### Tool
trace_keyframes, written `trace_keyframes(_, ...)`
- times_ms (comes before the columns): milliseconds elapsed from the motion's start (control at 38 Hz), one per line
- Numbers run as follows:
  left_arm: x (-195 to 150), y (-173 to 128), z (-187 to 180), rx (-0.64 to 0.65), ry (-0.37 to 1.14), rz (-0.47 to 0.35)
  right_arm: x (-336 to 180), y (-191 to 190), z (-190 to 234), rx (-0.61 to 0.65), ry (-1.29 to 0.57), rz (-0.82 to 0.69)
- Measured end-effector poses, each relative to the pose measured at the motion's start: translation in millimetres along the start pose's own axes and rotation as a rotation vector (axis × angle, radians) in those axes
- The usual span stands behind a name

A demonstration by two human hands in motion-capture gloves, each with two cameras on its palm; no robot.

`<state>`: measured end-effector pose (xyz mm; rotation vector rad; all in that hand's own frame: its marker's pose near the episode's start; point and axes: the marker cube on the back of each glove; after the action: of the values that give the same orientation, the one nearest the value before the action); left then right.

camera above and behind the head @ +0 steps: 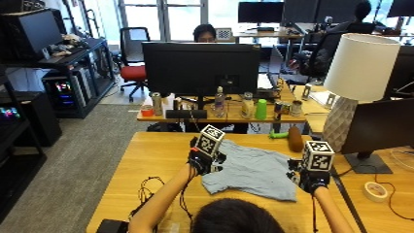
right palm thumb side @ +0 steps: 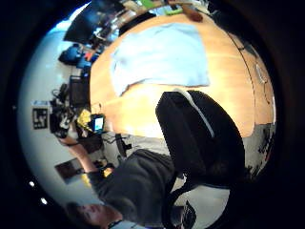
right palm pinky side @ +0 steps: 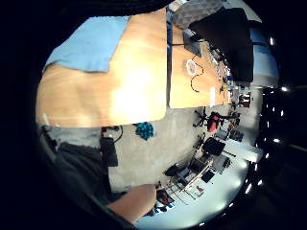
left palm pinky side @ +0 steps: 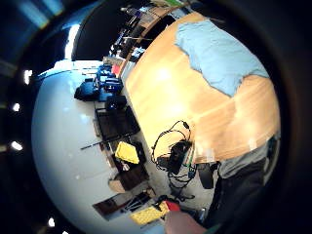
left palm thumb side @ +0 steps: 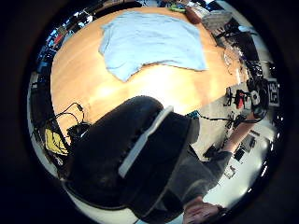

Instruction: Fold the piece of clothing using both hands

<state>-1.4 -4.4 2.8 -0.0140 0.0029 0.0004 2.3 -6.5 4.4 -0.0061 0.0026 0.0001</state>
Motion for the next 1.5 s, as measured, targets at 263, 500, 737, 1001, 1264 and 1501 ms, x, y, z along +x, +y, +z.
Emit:
trace_keyframes(263, -5, -5, 3, 0.003, 0.024, -0.011, -9, 6, -8, 0.0, 0.02, -0.025)
trace_keyframes(500, -16, -4, 12, 0.006, 0.075, -0.033, -19, -5, -20, -0.009, 0.021, -0.03)
trace_keyframes(737, -24, -17, 28, -0.021, 0.121, -0.056, -22, -22, -27, -0.033, 0.056, -0.018)
trace_keyframes(1001, -22, -39, 47, -0.075, 0.173, -0.076, -16, -51, -1, -0.111, 0.095, -0.019)
trace_keyframes(1264, -2, -73, 80, -0.15, 0.211, -0.008, -12, -79, 43, -0.213, 0.096, -0.011)
trace_keyframes(1501, 29, -23, 76, -0.316, 0.197, -0.066, -15, -81, 65, -0.26, 0.102, -0.028)
